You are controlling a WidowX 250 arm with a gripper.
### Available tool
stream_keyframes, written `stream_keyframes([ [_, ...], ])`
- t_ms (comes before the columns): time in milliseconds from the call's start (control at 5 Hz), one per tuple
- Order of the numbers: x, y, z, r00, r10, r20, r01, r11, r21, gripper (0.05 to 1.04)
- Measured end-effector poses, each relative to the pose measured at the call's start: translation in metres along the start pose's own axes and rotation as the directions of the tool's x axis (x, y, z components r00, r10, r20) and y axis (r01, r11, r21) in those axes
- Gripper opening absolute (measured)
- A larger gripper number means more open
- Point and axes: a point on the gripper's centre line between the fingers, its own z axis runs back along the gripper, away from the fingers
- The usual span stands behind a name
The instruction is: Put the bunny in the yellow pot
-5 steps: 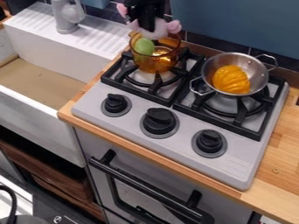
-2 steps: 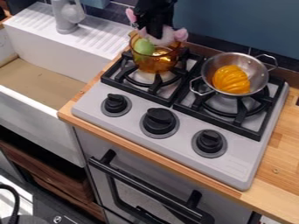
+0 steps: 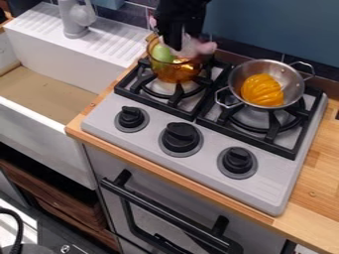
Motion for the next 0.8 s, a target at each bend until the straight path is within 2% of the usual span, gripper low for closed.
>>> stream_keyframes([
  [200,0.002,0.002,-0.001,1.000,-0.003,-0.005,0.003,1.000,0.008,0.989],
  [600,0.006,0.005,0.003,1.000,-0.010,-0.028,0.010,1.000,0.019,0.995],
  [800,0.009,0.005,0.017,0.999,-0.030,-0.015,0.030,1.000,-0.002,0.995],
])
